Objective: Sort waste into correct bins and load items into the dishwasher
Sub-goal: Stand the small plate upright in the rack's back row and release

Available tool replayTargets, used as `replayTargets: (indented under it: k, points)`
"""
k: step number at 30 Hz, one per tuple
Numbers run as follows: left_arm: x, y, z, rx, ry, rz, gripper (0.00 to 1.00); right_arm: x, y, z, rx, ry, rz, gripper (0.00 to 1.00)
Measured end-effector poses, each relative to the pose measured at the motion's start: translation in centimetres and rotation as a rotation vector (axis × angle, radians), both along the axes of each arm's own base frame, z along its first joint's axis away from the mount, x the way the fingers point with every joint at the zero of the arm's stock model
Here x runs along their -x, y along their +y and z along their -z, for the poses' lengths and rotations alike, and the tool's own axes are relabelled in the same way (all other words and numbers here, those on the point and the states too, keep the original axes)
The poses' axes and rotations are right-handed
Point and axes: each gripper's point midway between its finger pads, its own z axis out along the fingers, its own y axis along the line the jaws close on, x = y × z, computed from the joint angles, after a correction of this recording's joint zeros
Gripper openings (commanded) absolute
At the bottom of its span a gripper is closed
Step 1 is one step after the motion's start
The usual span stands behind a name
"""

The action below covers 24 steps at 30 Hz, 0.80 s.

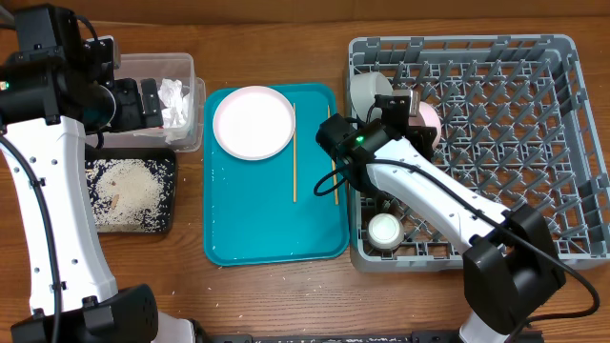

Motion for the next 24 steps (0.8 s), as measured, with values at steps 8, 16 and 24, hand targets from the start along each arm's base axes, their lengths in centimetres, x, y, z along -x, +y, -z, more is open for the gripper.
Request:
replayTargets:
  k: [8, 16, 24]
  points:
    - [0.0, 0.0, 0.0, 0.0, 0.0, 0.0, 1.0, 0.13, 0.2, 0.56, -0.031, 0.017, 0.003, 0.04]
    - [0.0, -0.01, 0.0, 0.0, 0.0, 0.0, 1.0, 0.19, 0.26, 0.73, -0.041, 0.022, 0.005, 0.04]
    - [0.0, 0.0, 0.0, 0.0, 0.0, 0.0, 1.0, 0.28, -0.18, 0.06, 0.015, 0.028, -0.003, 0.04]
